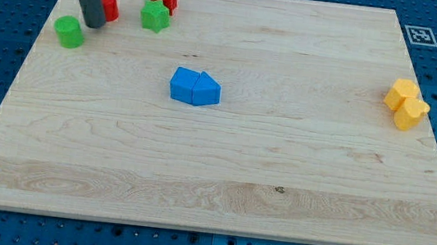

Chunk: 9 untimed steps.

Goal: Push the green circle slightly to the left center of the board

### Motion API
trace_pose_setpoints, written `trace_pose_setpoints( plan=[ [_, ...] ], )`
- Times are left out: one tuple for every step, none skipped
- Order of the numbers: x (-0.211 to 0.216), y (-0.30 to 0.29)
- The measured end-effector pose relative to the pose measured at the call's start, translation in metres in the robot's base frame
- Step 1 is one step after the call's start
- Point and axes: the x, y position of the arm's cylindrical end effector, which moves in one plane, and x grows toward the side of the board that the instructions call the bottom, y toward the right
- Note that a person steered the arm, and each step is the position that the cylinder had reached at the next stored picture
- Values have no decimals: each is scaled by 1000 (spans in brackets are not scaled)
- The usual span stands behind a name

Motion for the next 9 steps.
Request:
trace_pose_setpoints(
  plan=[
    [-1,-17],
    [2,-23],
    [15,-23],
    [16,-22],
    [1,-26],
    [-4,-50],
    [-4,-61],
    [1,-61],
    [11,-61]
  ],
)
